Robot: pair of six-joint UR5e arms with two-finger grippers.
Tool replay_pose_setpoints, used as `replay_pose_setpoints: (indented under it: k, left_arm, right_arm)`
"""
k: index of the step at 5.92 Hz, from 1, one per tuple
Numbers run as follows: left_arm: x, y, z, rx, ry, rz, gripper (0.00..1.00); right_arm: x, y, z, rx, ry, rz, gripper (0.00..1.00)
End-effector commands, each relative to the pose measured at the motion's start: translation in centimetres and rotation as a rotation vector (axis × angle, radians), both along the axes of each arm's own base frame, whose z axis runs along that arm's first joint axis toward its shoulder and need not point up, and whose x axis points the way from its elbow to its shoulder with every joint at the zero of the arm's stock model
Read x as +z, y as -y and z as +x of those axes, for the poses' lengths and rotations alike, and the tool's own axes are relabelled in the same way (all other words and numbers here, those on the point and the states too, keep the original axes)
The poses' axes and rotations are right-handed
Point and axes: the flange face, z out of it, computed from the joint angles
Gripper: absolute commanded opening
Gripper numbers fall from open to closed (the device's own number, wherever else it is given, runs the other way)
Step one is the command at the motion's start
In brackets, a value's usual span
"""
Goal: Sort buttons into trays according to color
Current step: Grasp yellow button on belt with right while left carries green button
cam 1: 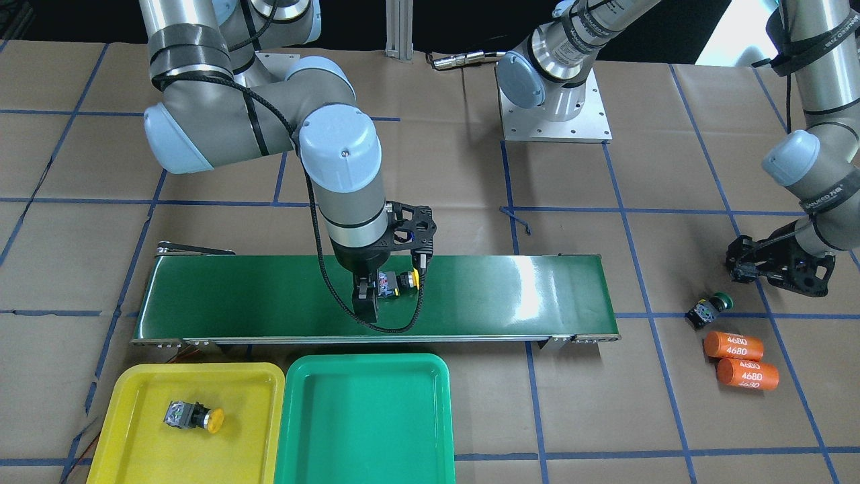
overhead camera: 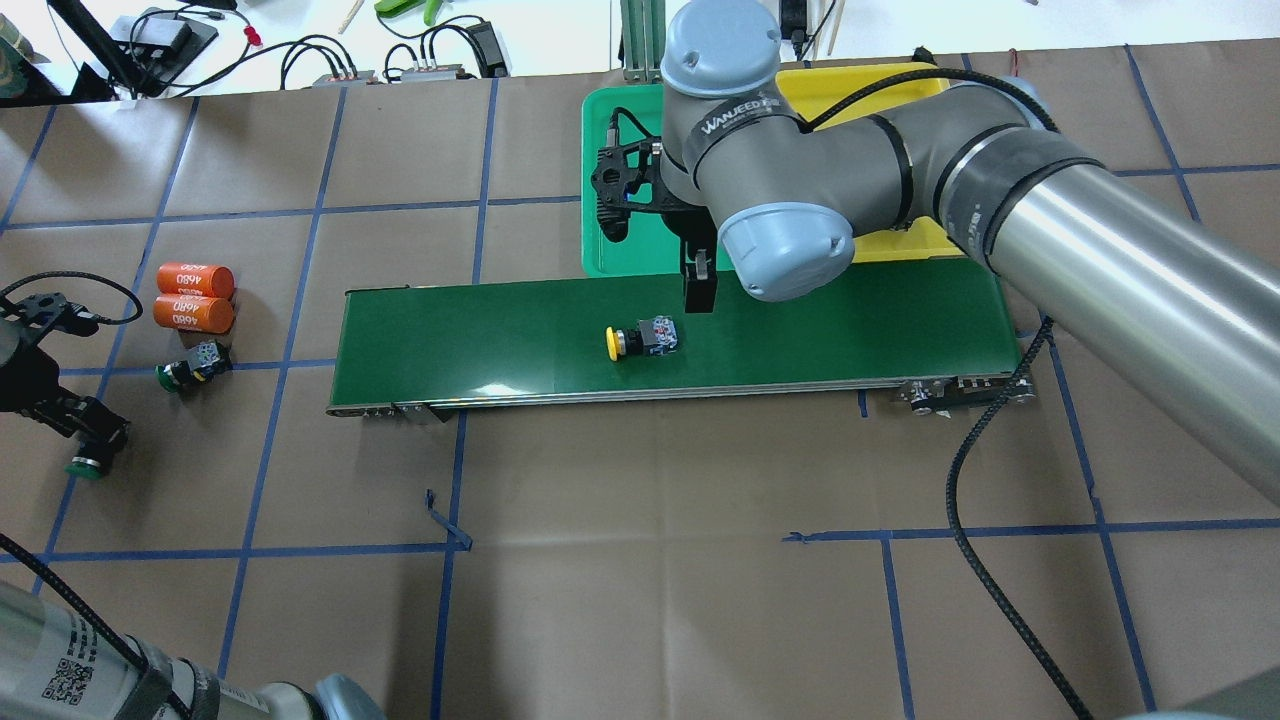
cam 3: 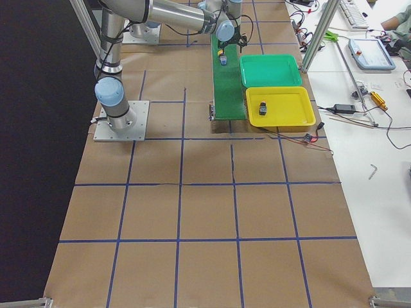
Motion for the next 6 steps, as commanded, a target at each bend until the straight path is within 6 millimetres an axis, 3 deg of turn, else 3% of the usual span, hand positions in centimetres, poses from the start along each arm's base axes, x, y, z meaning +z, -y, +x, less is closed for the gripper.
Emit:
replay_pose_setpoints:
  k: [1, 2, 3, 4, 5, 6]
  left_arm:
    - [3.6, 0.9, -1.3, -0.033, -0.036, -0.032, 0.0]
    - [9.0, 3.2, -4.9, -0.177, -0.023, -0.059, 0.0]
    - [11.9, 5.2, -11.6, -0.346, -0.049, -0.046, 0.0]
    - [12.9, 7.1, -19.1, -0.534, -0.052, -0.046, 0.0]
    - [13.7, 8.1, -27.2, -0.716, -0.062, -0.046, 0.0]
    - [12.6, 8.7, -35.5, -0.858, -0.083, -0.048, 0.0]
  right_arm:
    - [-2.5, -0.3, -0.8, 0.01, -0.017, 0.044, 1.0]
    - [-4.3, -1.0, -3.0, 0.058, -0.037, 0.077, 1.0]
    - [-3.9, -0.6, -5.6, 0.036, -0.034, 0.068, 1.0]
    - [-4.3, -1.0, -7.2, 0.022, -0.034, 0.085, 1.0]
    - [-5.3, -1.5, -8.2, 0.011, -0.036, 0.097, 0.87]
    - [-4.3, -1.4, -9.2, -0.004, -0.038, 0.08, 0.56]
